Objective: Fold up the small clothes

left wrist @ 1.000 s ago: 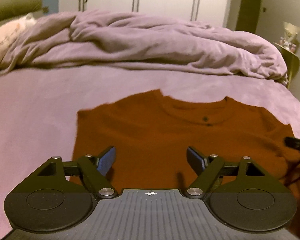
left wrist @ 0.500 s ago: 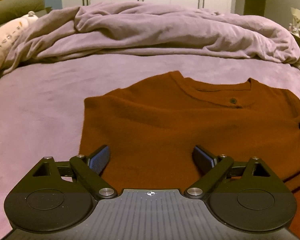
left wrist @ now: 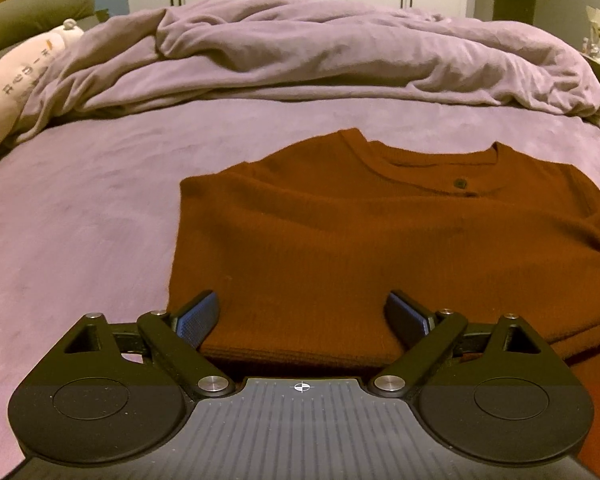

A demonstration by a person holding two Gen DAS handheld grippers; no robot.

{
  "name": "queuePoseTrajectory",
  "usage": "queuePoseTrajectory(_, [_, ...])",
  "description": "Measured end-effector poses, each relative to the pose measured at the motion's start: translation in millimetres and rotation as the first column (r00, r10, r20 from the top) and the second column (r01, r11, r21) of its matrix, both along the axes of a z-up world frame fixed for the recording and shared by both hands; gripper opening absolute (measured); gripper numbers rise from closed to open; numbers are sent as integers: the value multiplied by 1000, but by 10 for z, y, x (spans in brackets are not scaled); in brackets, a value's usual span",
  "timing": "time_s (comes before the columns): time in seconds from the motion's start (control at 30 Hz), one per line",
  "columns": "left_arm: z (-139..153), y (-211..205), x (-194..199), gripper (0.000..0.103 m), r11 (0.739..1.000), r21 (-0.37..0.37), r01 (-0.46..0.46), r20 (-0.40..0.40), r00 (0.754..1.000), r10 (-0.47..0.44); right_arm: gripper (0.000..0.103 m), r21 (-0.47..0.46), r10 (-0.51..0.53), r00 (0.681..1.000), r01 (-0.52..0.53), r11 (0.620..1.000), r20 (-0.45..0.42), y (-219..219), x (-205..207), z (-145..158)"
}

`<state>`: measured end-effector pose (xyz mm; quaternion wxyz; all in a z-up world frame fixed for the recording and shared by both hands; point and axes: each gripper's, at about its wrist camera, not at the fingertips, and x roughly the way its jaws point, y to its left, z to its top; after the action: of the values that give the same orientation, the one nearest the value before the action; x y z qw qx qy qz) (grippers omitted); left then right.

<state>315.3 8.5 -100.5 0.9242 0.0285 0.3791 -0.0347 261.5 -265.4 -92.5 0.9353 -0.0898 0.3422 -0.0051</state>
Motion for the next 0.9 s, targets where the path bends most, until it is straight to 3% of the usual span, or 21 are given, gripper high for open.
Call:
queuePoseTrajectory(0.2, [84,46,-125,96,1000,26,12,-27,1000,-12,0,-41,-1,999,0,999,-39,30,-41,56])
queuePoseTrajectory(0.3, [235,154,-401,96,998,45,32,-13,999,-31,0,-80,-30,997,24,997,-75,23,-215,191])
queuePoseTrajectory(0.33, [272,232,-549,96,999,32,41,-18,999,-40,1,-50,-48,994,43,998,-94,-30,-343,260])
queuePoseTrajectory(0.4, [306,402,-884,96,998,16,58,-26,998,-58,27,31,-93,988,97,995,-123,-131,-666,333])
queuePoseTrajectory(0.47, [304,578,-1255,96,997,24,76,-40,996,-75,28,151,-69,990,88,985,-127,-232,-1168,383])
queuePoseTrajectory(0.63, [165,952,-2002,96,999,38,32,-147,989,-27,28,296,-77,975,138,945,-207,-294,-2138,347])
queuePoseTrajectory(0.77, [48,1165,-2278,94,997,-72,-36,-224,974,19,28,344,-77,959,171,923,-272,-291,-2481,226])
queuePoseTrajectory(0.9, [85,1277,-2320,83,973,-215,-83,-256,966,26,28,380,-83,950,199,903,-301,-329,-2571,172])
